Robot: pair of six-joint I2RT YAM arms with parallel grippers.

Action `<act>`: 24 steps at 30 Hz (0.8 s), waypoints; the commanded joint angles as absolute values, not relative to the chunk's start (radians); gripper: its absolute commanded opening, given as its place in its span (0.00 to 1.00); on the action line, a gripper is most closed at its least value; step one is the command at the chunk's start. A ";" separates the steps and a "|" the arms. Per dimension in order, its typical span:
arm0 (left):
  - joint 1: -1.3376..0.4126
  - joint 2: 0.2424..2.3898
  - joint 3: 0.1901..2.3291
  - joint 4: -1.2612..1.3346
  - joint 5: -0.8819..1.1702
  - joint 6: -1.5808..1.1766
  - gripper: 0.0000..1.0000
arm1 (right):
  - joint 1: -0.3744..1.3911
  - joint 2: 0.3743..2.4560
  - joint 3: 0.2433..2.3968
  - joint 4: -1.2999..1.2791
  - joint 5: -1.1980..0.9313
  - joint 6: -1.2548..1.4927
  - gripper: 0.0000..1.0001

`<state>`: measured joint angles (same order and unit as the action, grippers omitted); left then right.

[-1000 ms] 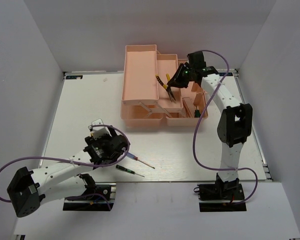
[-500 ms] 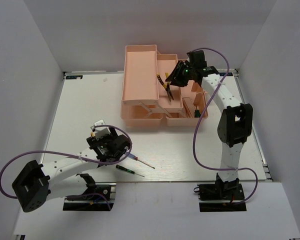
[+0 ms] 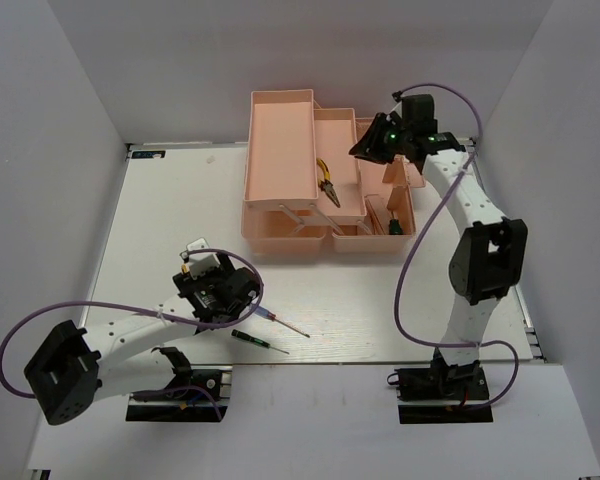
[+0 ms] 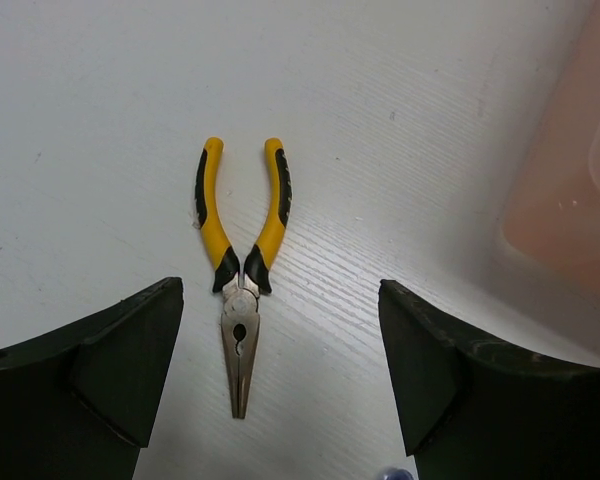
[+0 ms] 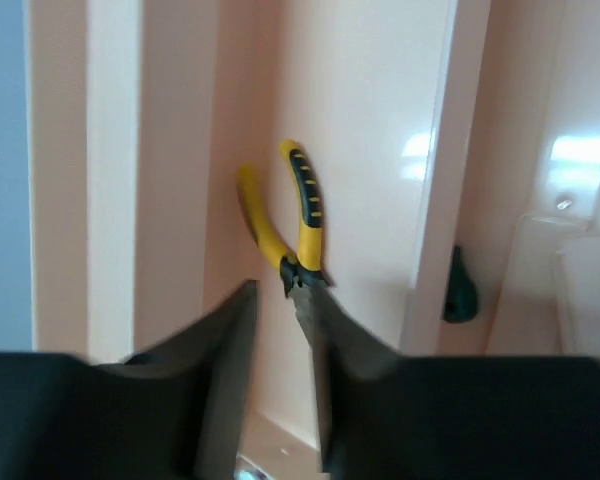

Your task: Sort the tools into containers

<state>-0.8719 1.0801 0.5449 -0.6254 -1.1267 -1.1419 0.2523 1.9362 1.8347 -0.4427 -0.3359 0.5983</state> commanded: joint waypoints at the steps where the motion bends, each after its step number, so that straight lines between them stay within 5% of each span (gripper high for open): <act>1: -0.856 1.085 0.528 -0.600 -1.157 -1.157 0.88 | 0.229 1.806 1.772 -0.376 -0.374 0.468 0.28; 3: -0.856 1.097 0.528 -0.589 -1.157 -1.147 0.84 | 0.216 1.757 1.720 -0.374 -0.414 0.398 0.00; 9: -0.793 1.219 0.538 -0.535 -1.157 -1.147 0.58 | 0.186 1.559 1.441 -0.350 -0.491 0.193 0.00; 14: -0.678 1.276 0.548 -0.344 -1.017 -1.007 0.58 | 0.167 1.373 1.174 -0.276 -0.474 0.121 0.00; 24: -0.519 1.293 0.569 -0.250 -0.789 -0.813 0.70 | 0.118 1.281 1.016 -0.235 -0.508 0.133 0.00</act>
